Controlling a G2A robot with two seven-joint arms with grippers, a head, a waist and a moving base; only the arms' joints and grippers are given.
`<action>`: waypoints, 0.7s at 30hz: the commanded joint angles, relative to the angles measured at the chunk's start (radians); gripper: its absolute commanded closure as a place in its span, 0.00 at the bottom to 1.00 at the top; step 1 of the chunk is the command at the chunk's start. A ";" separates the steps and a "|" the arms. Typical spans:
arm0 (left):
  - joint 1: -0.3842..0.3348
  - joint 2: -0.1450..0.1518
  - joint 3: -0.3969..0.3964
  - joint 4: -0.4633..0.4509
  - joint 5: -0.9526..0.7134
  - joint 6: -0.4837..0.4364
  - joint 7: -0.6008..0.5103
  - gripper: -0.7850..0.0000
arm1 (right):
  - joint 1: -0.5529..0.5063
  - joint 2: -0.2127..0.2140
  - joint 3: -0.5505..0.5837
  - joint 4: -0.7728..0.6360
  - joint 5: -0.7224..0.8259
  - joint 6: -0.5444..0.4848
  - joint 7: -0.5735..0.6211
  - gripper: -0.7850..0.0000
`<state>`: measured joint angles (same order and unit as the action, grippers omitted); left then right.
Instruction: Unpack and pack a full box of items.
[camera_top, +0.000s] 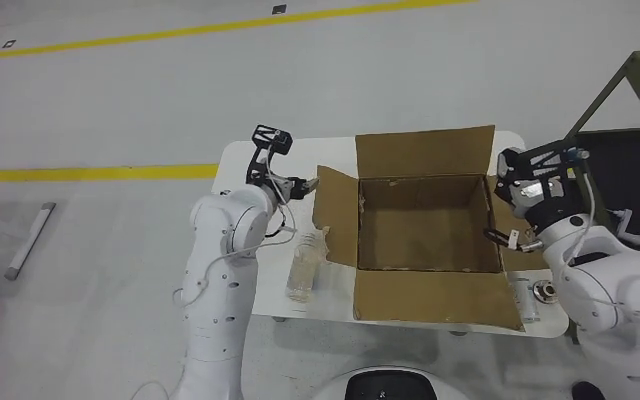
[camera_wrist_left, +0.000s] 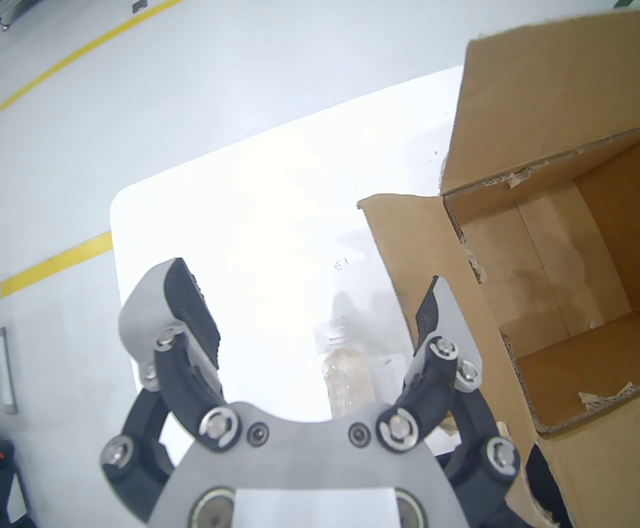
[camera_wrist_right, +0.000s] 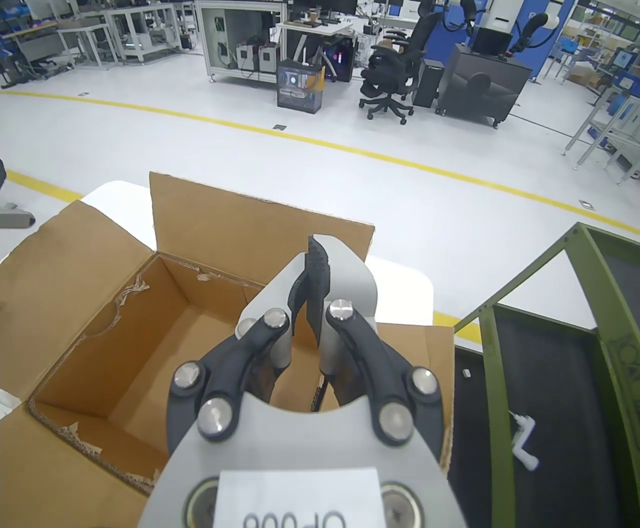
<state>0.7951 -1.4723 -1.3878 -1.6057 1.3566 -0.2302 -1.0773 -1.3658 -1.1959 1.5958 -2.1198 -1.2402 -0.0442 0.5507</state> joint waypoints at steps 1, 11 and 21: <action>0.013 0.006 -0.039 -0.036 -0.029 0.006 -0.027 0.00 | 0.008 0.000 -0.010 0.007 -0.003 -0.008 0.003 1.00; 0.064 0.036 -0.196 -0.147 -0.199 0.012 -0.313 0.00 | 0.080 -0.006 -0.100 0.106 -0.034 -0.011 -0.015 1.00; 0.189 0.049 -0.110 -0.127 -0.270 0.016 -0.459 0.00 | 0.105 -0.009 -0.129 0.135 -0.051 -0.008 0.005 1.00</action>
<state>0.9733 -1.4247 -1.5043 -1.7356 1.1007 -0.2081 -1.5311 -1.2597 -1.2043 1.4689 -1.9849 -1.2894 -0.0527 0.5540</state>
